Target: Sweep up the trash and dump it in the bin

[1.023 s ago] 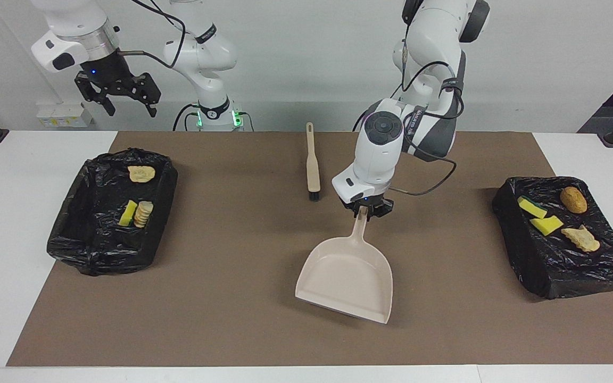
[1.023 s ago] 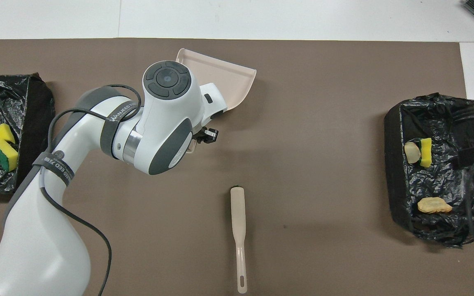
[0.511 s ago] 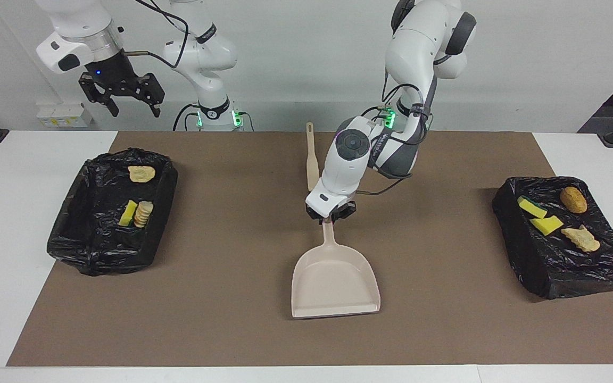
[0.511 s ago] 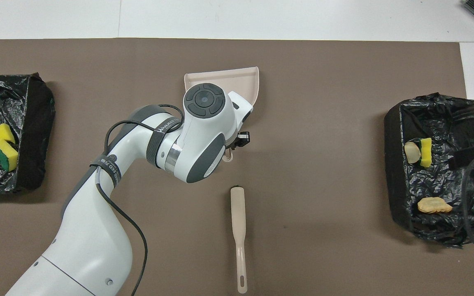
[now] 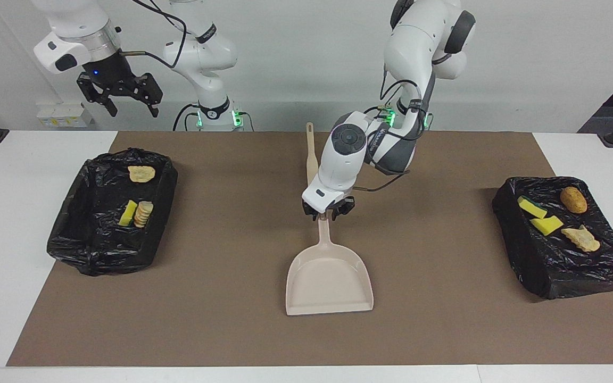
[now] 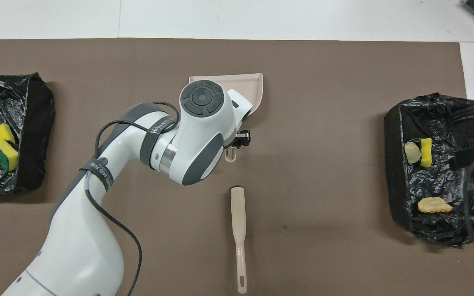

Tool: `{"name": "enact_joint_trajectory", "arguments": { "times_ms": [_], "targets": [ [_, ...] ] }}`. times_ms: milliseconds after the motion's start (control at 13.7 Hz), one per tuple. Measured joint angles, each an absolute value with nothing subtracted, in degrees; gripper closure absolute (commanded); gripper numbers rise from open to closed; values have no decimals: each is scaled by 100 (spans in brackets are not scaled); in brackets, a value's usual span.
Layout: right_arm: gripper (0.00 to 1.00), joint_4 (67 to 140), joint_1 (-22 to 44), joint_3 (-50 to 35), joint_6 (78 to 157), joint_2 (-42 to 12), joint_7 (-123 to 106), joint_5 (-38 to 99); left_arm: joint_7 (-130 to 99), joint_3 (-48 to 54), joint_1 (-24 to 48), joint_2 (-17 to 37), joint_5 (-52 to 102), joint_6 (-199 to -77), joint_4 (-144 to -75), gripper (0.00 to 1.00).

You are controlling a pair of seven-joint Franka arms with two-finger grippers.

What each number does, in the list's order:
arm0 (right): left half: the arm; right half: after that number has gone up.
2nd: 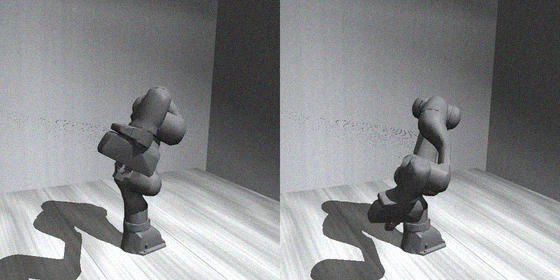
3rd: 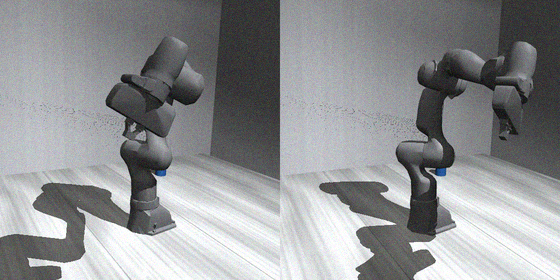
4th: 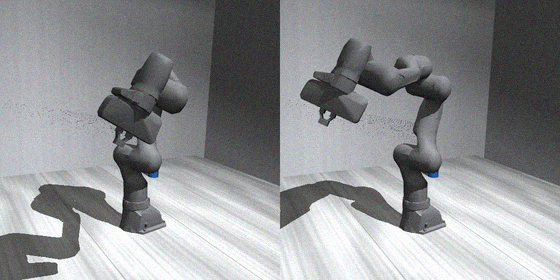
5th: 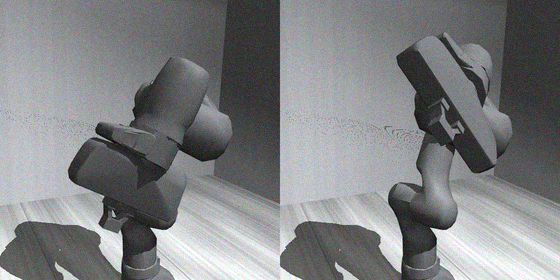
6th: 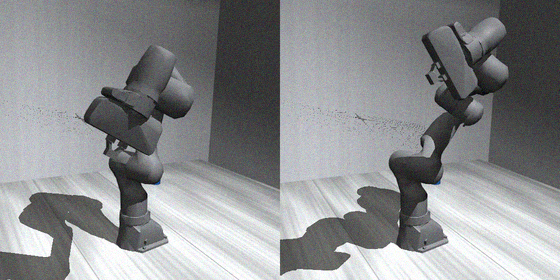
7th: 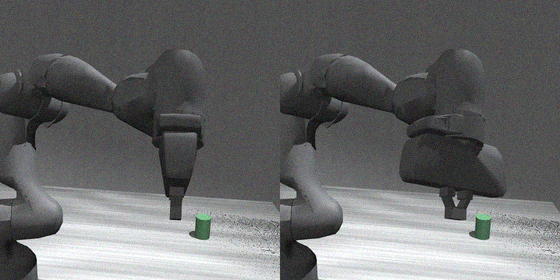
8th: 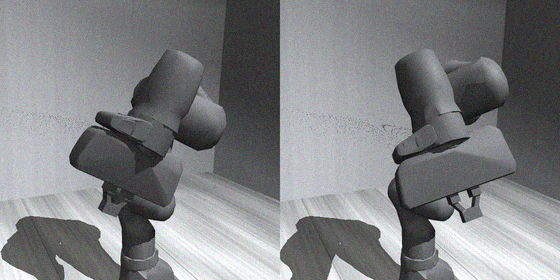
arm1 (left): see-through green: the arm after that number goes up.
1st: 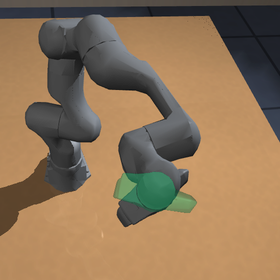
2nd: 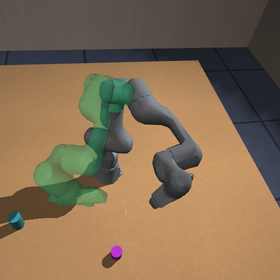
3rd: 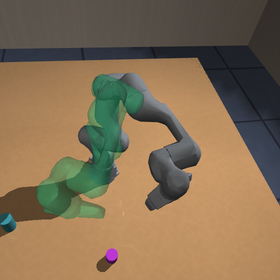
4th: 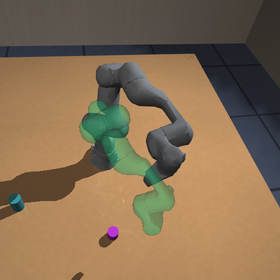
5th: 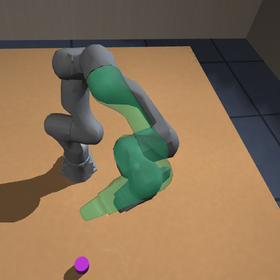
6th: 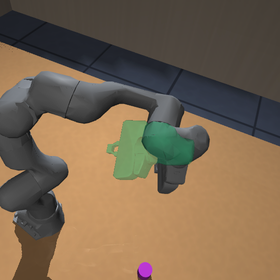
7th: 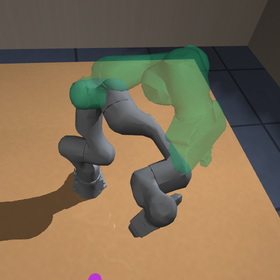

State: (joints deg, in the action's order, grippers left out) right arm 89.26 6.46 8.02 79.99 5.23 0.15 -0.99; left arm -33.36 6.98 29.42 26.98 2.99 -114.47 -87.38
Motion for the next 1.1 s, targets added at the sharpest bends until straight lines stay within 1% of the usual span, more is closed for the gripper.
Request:
{"name": "enact_joint_trajectory", "arguments": {
  "times_ms": [146, 365, 511, 804, 950, 1096],
  "targets": [
    [0, 8926, 647, 802, 7999, 523, 15, -98, -2872, 601, 2661, 2190, 225, -11333, -9193, 0],
    [0, 8926, 647, 802, 7999, 523, 15, -96, -1912, 560, 1891, 1325, -171, -11272, -10101, 0],
    [0, 8926, 647, 802, 7999, 523, 15, -95, -1114, 546, 1304, 870, -227, -11220, -10368, 0],
    [0, 8926, 647, 802, 7999, 523, 15, -95, 128, 465, 395, 59, -230, -10529, -10302, 0],
    [0, 8926, 647, 802, 7999, 523, 15, -94, 368, 437, 241, -159, -228, -9934, -9910, 0],
    [0, 8926, 653, 799, 7999, 524, 15, -90, 375, 460, 248, -193, -224, -9442, -9490, 0]
  ]
}}
